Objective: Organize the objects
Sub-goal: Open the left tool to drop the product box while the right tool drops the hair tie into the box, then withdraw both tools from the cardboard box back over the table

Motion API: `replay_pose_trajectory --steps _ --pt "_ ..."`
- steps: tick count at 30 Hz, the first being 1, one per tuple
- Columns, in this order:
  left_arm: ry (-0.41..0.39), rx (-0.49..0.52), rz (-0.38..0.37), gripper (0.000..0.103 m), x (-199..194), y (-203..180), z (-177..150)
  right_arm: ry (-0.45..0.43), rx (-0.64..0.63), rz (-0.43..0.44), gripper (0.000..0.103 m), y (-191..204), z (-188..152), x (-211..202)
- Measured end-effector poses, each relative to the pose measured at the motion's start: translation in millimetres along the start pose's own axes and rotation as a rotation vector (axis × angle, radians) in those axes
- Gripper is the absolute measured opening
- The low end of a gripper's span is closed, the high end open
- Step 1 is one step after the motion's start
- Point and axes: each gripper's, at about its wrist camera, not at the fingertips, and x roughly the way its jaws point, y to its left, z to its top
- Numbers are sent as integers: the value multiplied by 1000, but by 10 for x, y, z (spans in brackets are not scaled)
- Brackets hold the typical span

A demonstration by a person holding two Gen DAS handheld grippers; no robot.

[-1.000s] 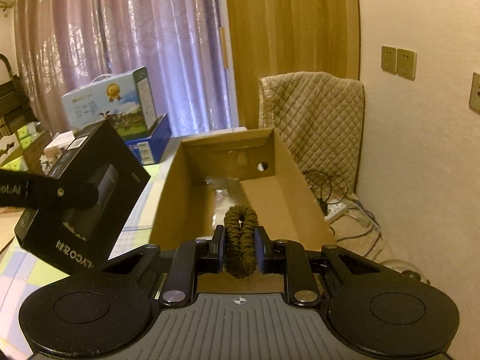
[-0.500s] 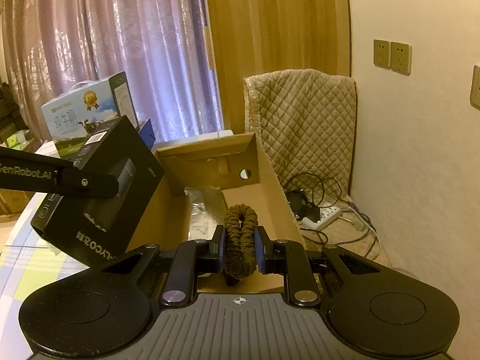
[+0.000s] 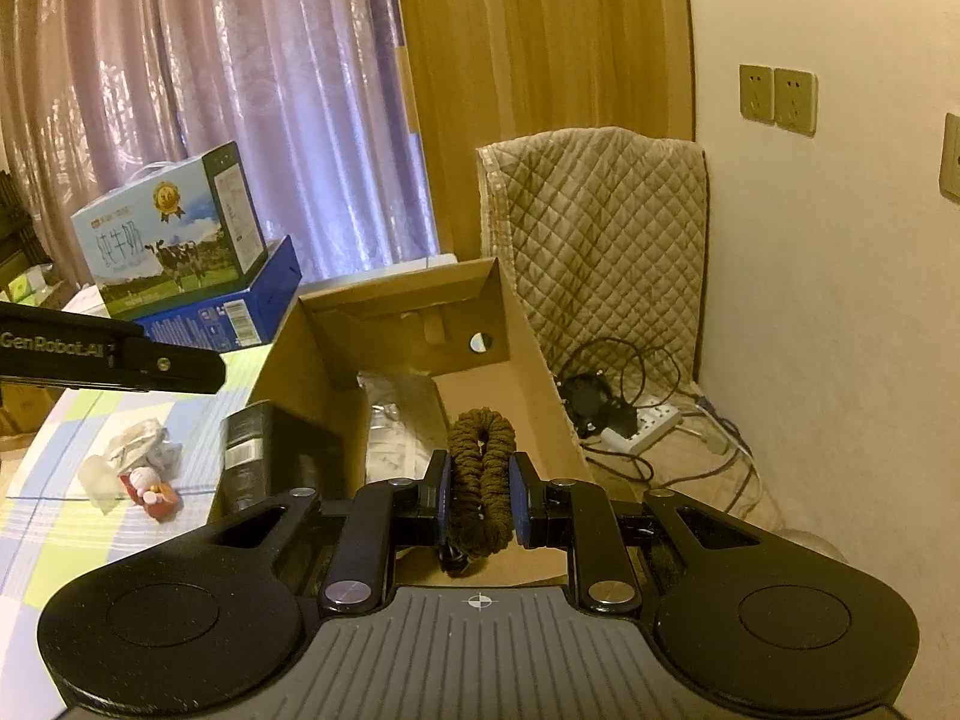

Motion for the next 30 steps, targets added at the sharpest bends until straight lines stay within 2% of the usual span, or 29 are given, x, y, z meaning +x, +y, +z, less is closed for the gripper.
replay_pose_trajectory --steps 14,15,16,18,21,30 --pt "-6 -32 26 59 -118 207 -68 -10 12 39 18 89 95 18" --pt "-8 -35 31 61 -130 237 -70 -14 32 59 20 75 111 42" --pt "-10 -39 37 63 -138 268 -73 -18 55 93 27 50 131 77" --pt "-11 -46 50 64 -161 344 -93 -27 116 132 71 -18 169 138" --pt "-10 -63 76 65 -211 485 -143 -48 155 145 74 -73 233 153" --pt "8 -124 120 68 -366 891 -396 -30 119 129 74 113 259 19"
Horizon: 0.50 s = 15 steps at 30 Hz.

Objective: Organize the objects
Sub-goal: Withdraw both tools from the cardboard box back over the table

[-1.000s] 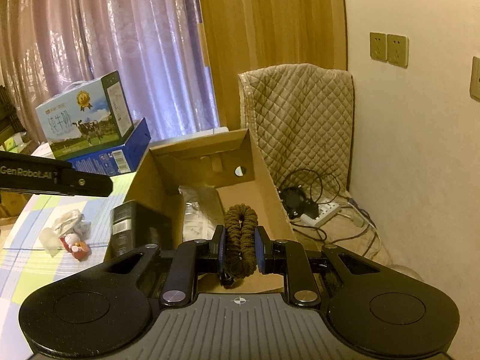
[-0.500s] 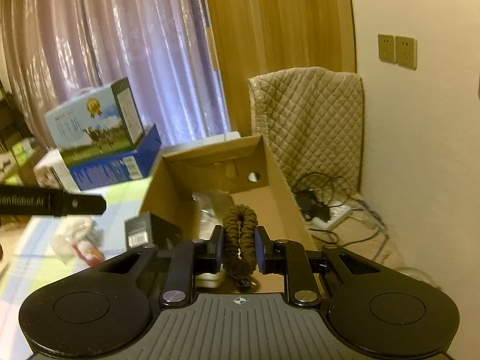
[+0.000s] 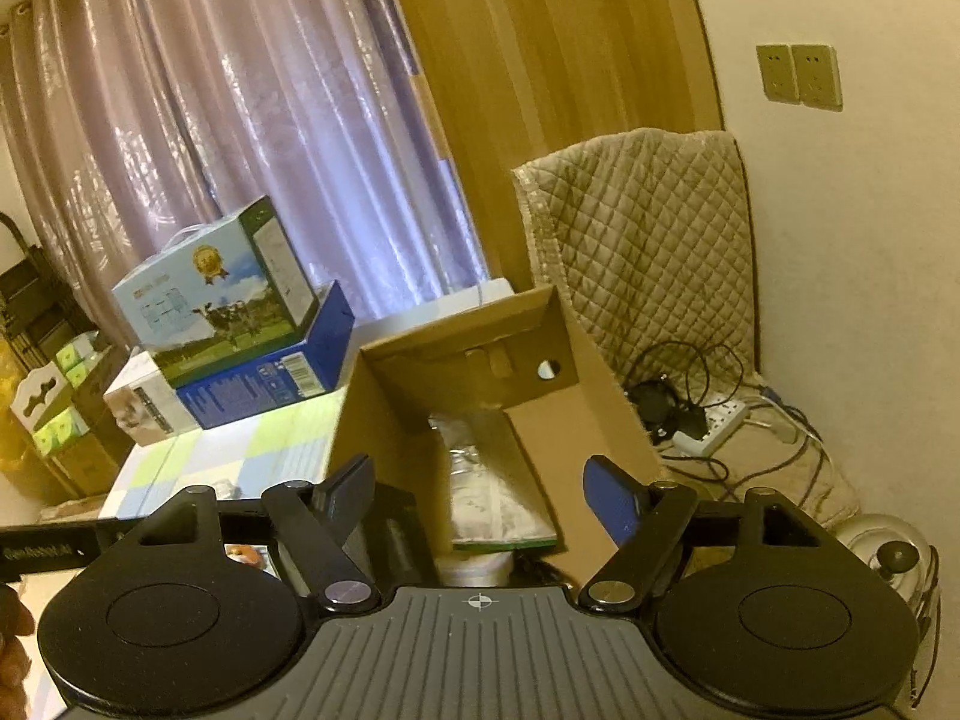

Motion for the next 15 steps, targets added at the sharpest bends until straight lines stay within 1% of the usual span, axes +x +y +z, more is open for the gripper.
replay_pose_trajectory --steps 3,6,11,15 --pt "3 -9 11 70 -78 141 -84 4 -16 12 74 156 -30 -39" --pt "-1 -22 28 74 -193 303 -179 2 -37 38 74 359 -73 -67" --pt "3 -50 79 76 -386 658 -352 23 -83 93 74 755 -186 -23" --pt "8 -79 135 82 -533 1018 -488 47 -131 134 74 1094 -309 60"
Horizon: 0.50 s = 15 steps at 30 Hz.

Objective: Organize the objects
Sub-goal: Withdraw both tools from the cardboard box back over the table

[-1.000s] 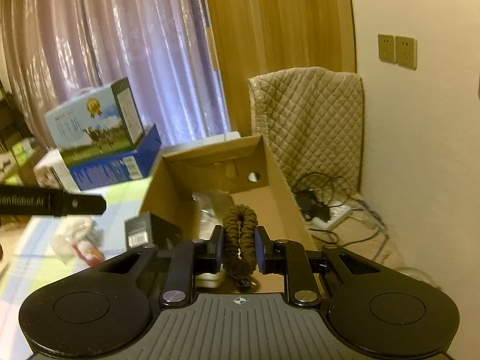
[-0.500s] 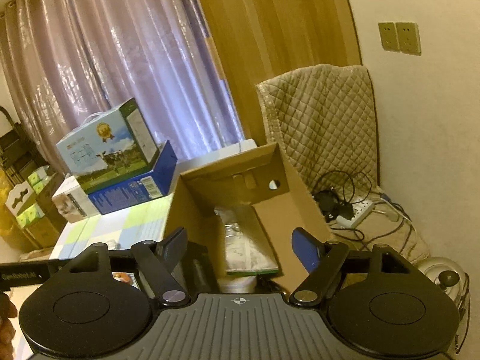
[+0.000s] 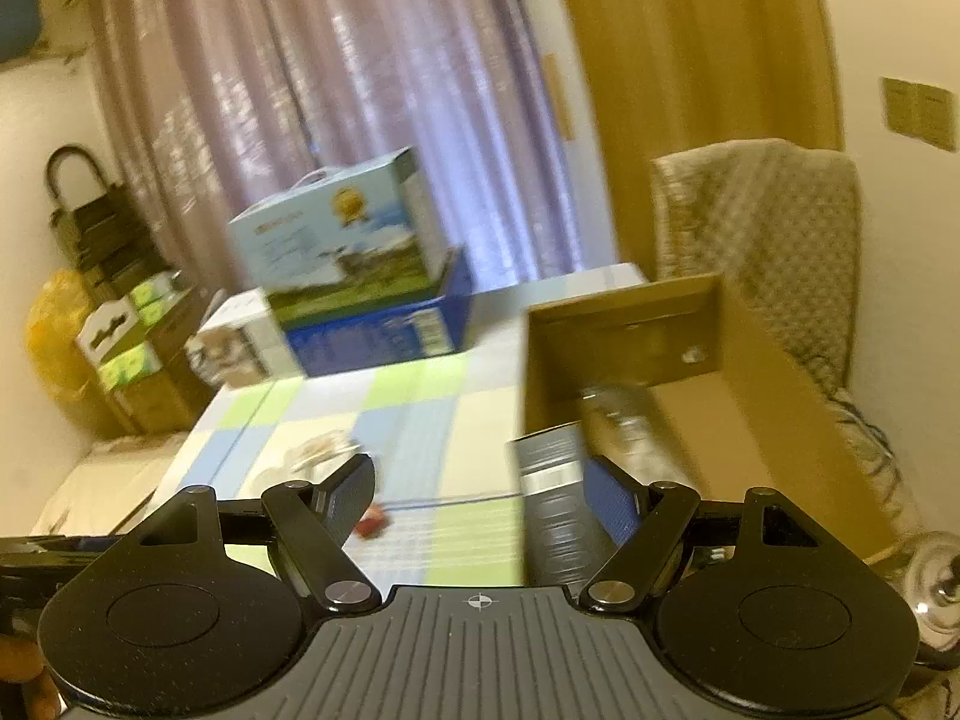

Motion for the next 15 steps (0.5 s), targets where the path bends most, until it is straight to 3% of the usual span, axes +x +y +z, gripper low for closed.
replay_pose_trajectory --steps 8,15 --pt "0 -62 115 87 -59 754 -122 62 -92 62 74 515 -203 377" --pt "-1 -38 140 92 199 1131 -146 126 -161 85 74 766 -395 895"
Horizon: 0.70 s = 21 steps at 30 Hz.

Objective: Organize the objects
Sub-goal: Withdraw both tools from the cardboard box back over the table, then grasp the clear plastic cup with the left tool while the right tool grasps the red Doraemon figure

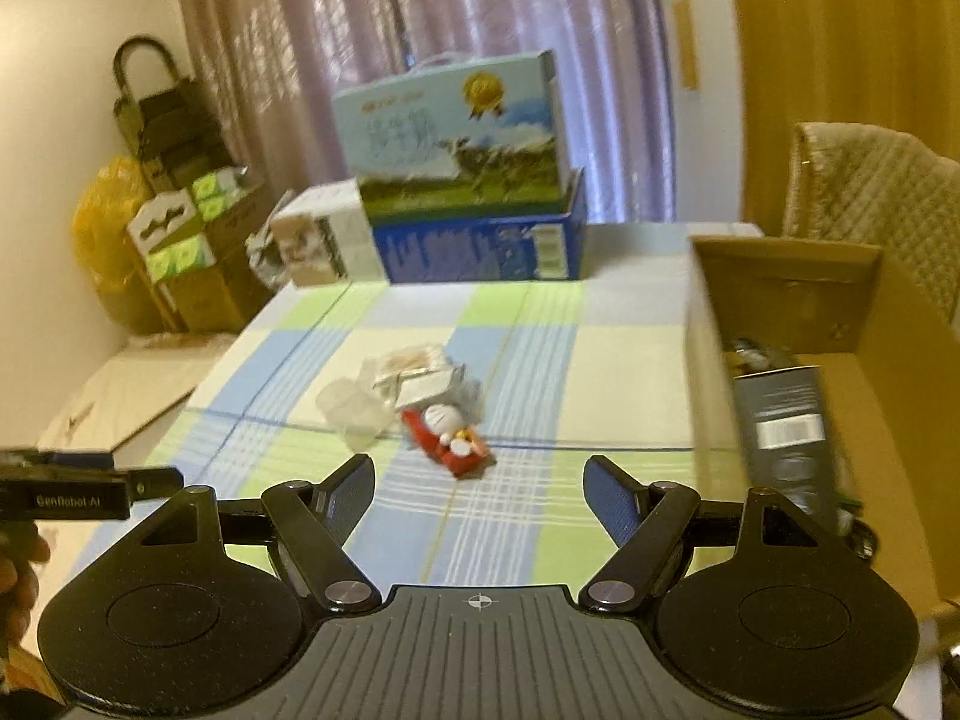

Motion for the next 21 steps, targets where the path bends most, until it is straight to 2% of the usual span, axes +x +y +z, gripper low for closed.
replay_pose_trajectory --steps 7,11,16,21 --pt "-22 68 -22 96 547 73 -18 30 -121 13 74 125 -95 670" --pt "0 105 -24 96 888 28 -28 47 -238 12 74 206 -145 1058" --pt "6 103 -64 96 1200 49 114 53 -387 33 74 294 -163 1474" --pt "5 190 -52 95 1473 -4 245 69 -464 39 72 297 -173 1815"
